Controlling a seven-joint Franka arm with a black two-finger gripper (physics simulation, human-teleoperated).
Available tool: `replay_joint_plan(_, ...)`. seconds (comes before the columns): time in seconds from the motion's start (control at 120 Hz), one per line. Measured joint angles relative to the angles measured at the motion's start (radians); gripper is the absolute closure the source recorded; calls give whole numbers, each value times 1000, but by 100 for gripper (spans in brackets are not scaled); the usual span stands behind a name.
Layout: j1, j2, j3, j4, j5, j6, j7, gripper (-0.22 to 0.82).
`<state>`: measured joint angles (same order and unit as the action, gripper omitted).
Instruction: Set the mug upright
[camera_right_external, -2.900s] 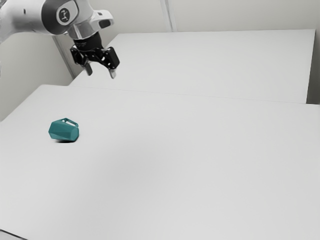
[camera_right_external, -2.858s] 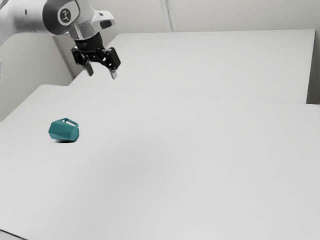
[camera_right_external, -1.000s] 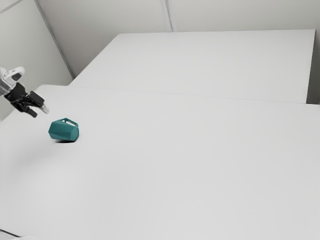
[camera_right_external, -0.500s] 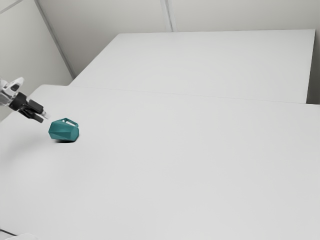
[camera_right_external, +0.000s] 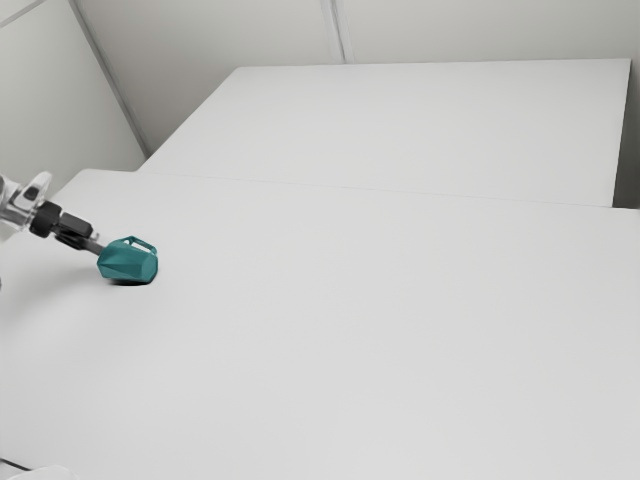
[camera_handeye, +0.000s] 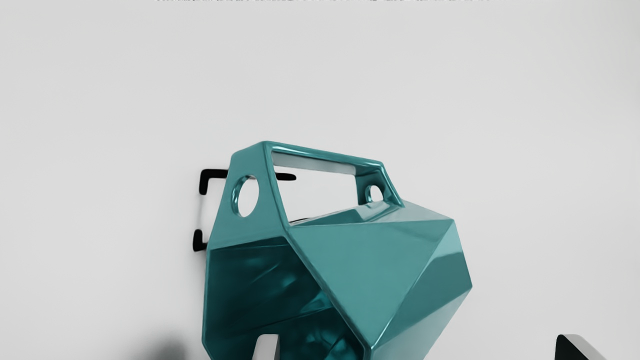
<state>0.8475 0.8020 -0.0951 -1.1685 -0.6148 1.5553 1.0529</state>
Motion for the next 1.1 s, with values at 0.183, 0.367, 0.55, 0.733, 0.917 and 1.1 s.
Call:
replay_joint_plan(0.183, 1, 11, -8, -17, -53, -26, 23, 0)
replay_joint_plan(0.367, 3, 12, -11, -43, -71, -40, 40, 0)
replay_joint_plan(0.55, 15, 13, -14, -58, -79, -48, 50, 17)
replay_joint_plan(0.733, 18, 24, -20, -61, -92, -56, 57, 38)
replay_joint_plan(0.917, 19, 27, -30, -60, -98, -61, 63, 60)
replay_joint_plan(1.1, 24, 21, -40, -59, -99, -65, 68, 71)
